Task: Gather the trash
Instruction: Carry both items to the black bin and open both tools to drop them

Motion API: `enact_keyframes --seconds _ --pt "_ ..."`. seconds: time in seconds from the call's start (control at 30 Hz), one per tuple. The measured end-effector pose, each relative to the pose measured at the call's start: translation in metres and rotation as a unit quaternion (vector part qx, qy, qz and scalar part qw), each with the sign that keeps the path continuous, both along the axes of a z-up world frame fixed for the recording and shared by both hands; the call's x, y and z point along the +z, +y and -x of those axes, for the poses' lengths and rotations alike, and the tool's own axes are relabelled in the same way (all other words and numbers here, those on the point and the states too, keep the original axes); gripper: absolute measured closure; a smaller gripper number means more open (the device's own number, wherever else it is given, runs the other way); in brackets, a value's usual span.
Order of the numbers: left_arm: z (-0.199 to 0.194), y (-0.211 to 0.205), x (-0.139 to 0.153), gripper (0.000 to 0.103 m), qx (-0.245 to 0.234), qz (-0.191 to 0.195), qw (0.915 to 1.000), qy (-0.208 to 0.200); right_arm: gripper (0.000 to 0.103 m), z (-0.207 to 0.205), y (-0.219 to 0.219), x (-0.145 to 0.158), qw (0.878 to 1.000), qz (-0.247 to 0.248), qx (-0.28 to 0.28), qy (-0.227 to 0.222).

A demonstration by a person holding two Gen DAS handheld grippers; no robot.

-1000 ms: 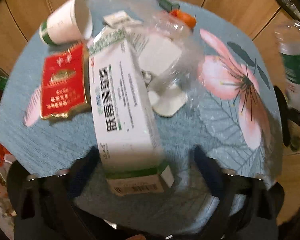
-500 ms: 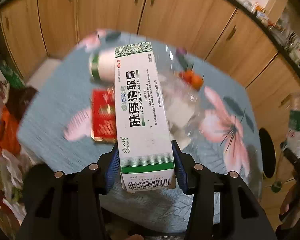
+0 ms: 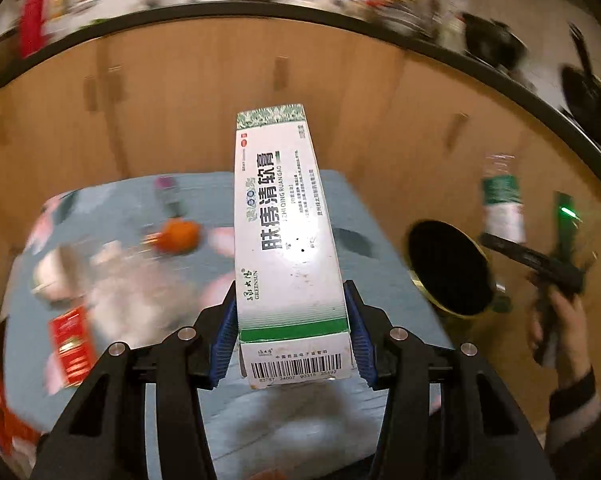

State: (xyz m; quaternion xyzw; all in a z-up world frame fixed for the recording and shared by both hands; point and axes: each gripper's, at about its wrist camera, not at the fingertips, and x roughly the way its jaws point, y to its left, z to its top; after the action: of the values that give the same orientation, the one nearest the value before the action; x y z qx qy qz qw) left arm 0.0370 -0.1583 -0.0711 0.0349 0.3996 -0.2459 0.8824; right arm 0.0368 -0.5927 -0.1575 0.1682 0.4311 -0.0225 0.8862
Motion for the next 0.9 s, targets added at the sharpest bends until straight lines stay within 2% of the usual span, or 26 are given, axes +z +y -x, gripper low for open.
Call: enact_keyframes --seconds 0.1,0.13,0.17,0.23,0.27,0.33,0.4,0.43,0.47,0.57,0.63,0.67,0.7,0.9 --pt "-0.004 -0.042 -0.011 0.056 -0.042 -0.005 0.9991 0.007 0.039 -0.032 -0.022 -0.035 0.992 0.006 0.012 0.126" --pt "-0.004 -0.051 -0.013 0.056 -0.052 -0.007 0.9986 0.007 0.039 -0.045 -0.027 -0.048 0.983 0.004 0.031 0.181" --pt "-0.003 -0.061 -0.014 0.056 -0.063 -0.01 0.9979 0.004 0.039 -0.051 -0.03 -0.055 0.976 0.009 0.04 0.212" --pt "-0.001 -0.077 -0.016 0.057 -0.082 -0.012 0.9966 0.001 0.039 -0.064 -0.033 -0.072 0.953 0.036 0.061 0.294" --pt "0.0 -0.085 -0.017 0.058 -0.092 -0.012 0.9957 0.001 0.039 -0.069 -0.032 -0.078 0.945 0.042 0.07 0.317" --pt "0.001 -0.095 -0.019 0.06 -0.106 -0.015 0.9942 0.0 0.039 -0.082 -0.032 -0.099 0.921 0.055 0.085 0.377" --pt "0.003 -0.106 -0.022 0.062 -0.119 -0.013 0.9927 0.01 0.039 -0.093 -0.03 -0.115 0.904 0.075 0.09 0.412" --pt "0.004 -0.105 -0.024 0.068 -0.121 -0.013 0.9925 0.011 0.039 -0.098 -0.031 -0.122 0.897 0.086 0.088 0.424" --pt "0.004 -0.109 -0.027 0.073 -0.125 -0.015 0.992 0.013 0.038 -0.102 -0.031 -0.127 0.894 0.09 0.085 0.431" --pt "0.0 -0.119 -0.032 0.073 -0.134 -0.013 0.9906 0.024 0.037 -0.106 -0.035 -0.143 0.885 0.106 0.077 0.446" --pt "-0.005 -0.122 -0.034 0.073 -0.133 -0.015 0.9906 0.027 0.026 -0.103 -0.035 -0.145 0.884 0.132 0.07 0.442" --pt "-0.008 -0.124 -0.035 0.079 -0.134 -0.015 0.9904 0.029 0.009 -0.102 -0.036 -0.14 0.887 0.143 0.065 0.433" --pt "-0.011 -0.127 -0.037 0.079 -0.135 -0.02 0.9902 0.029 0.004 -0.1 -0.036 -0.132 0.893 0.15 0.061 0.419" --pt "-0.026 -0.158 -0.041 0.08 -0.156 -0.025 0.9867 0.038 0.003 -0.074 -0.037 -0.06 0.933 0.168 0.038 0.315"
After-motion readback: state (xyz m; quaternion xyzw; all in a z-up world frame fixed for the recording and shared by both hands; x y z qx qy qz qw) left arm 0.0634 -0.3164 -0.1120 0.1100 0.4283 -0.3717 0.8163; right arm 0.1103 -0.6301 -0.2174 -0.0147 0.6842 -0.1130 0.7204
